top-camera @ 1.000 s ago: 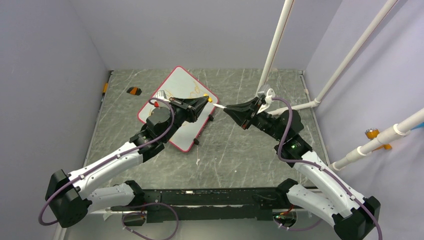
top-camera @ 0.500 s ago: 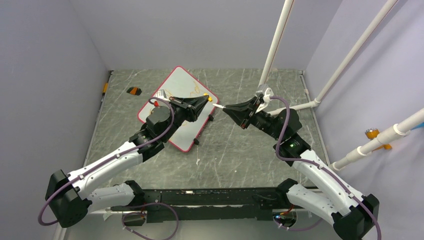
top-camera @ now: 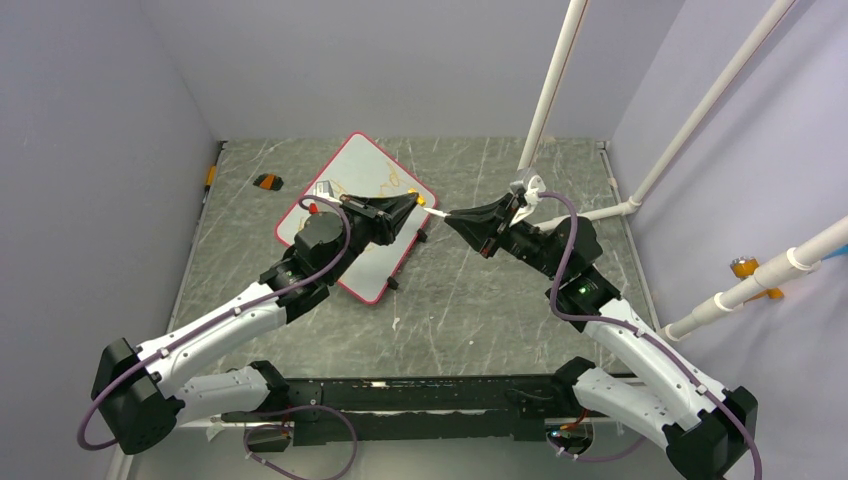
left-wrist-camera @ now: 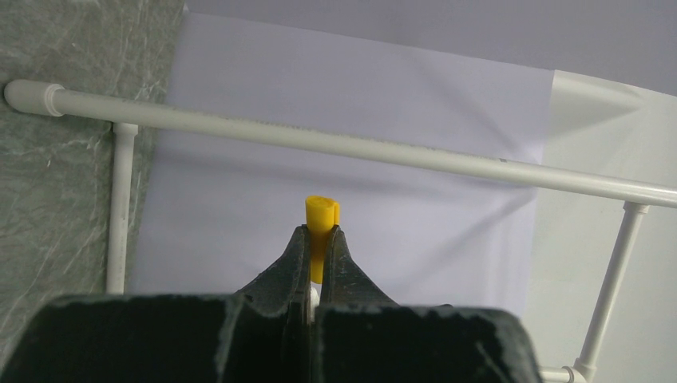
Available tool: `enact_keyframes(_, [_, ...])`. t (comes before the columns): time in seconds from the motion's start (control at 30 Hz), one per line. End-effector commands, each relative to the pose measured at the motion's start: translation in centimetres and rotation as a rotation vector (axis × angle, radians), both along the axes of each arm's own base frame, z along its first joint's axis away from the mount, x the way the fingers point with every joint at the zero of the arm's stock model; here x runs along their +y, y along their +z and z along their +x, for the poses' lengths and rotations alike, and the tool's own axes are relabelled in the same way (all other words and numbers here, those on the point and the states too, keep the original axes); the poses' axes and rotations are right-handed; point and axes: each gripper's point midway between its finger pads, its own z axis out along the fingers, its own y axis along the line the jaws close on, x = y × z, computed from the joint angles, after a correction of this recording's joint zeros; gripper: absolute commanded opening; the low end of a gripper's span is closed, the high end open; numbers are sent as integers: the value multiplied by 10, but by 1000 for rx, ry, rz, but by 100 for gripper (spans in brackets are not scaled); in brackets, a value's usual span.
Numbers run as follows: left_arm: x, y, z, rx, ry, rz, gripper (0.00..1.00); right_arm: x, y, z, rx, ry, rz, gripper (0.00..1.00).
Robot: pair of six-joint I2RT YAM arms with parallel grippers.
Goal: Write a sentence on the whiteboard
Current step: Insert the whiteboard marker without the cap into the pen cap.
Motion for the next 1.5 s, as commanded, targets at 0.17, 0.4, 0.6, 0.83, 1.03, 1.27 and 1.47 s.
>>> enact_keyframes(0.17, [-1,18,-1,14,-5,-42,0,-1,40,-7,-97,14,72,0])
enact_keyframes(0.4, [-1,14,-1,30,-6,-37,0,-2,42,-6,-99,5,80,0])
enact_keyframes(0.6, [-3,19,-4,22,-22,-40,0,0,35,1,-78,-14,73,0])
enact_keyframes(0.83, [-4,18,-4,34,-21,-40,0,3,29,11,-75,-56,50,0])
enact_keyframes(1.03, [-5,18,-1,45,-14,-37,0,18,18,15,-87,-114,-17,0])
enact_keyframes(1.27, [-6,19,0,54,-1,-33,0,40,2,15,-138,-176,-120,0])
enact_keyframes(1.47, [-5,21,-2,45,-2,-41,0,49,-4,17,-148,-194,-131,0])
